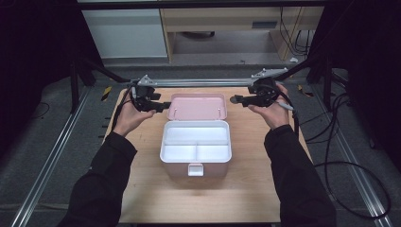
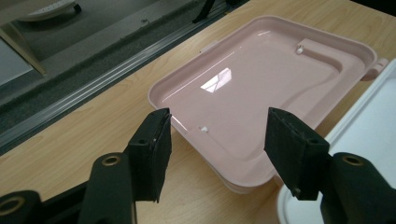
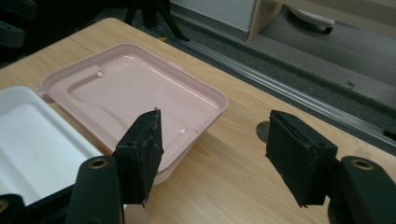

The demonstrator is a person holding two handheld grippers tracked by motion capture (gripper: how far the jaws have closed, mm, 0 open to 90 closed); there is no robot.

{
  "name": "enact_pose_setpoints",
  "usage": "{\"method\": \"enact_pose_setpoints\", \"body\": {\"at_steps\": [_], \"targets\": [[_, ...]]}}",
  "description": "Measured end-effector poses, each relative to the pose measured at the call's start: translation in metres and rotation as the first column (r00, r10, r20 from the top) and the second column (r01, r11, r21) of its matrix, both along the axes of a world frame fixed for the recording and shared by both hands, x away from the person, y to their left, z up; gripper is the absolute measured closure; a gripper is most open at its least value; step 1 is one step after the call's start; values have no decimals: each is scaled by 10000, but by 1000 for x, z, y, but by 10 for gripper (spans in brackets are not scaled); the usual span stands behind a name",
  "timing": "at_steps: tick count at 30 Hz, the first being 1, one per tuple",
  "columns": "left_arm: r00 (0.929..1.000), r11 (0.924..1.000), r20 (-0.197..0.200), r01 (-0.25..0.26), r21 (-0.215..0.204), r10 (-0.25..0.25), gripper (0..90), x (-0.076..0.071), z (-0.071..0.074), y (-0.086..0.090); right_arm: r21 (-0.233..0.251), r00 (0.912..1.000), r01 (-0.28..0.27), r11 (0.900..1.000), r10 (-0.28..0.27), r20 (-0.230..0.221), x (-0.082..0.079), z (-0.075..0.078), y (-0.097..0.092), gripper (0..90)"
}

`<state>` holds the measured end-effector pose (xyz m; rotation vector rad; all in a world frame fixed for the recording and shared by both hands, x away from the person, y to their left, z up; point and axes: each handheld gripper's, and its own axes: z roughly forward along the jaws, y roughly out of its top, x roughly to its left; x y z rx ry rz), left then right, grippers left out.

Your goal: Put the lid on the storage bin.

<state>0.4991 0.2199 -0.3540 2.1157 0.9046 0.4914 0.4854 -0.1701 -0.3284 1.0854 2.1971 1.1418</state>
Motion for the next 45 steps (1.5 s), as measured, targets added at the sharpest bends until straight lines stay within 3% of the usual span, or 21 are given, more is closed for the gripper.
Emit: {"method": "enact_pose_setpoints", "body": {"at_steps": [5,11,13,15,27,32,37,42,45], "targets": [[9998,9998,-50,-193,-57,193,390,8,-3,-3,-14,10000,92,10000,-92,-25,14,-7,8,363],[9985,9989,-308,-460,-98,457,386,16,-17,-5,233,9991,-74,9997,83,-420,28,-31,20,393],[9977,9991,-519,-423,66,426,386,18,-24,-6,260,9979,-64,9996,81,-649,30,-42,23,394],[9970,9982,-615,-448,399,472,378,21,-29,-8,-112,9967,-76,9999,67,-810,32,-50,27,392],[9904,9985,-1288,-462,294,497,381,38,-57,-21,-228,9866,-296,9993,255,-1611,46,-79,47,416],[9876,9955,-1444,-499,809,613,353,41,-66,-25,-265,9794,-385,9989,325,-1993,49,-92,52,422],[9818,9980,-1800,-550,324,599,346,45,-72,-22,-348,9724,-484,9982,392,-2302,52,-100,57,413],[9806,9983,-1874,-545,191,571,347,46,-73,-22,-34,9649,-408,9992,385,-2598,54,-102,57,413],[9779,9975,-1969,-706,26,698,364,46,-73,-21,-97,9655,-332,9994,295,-2587,53,-101,58,419]]}}
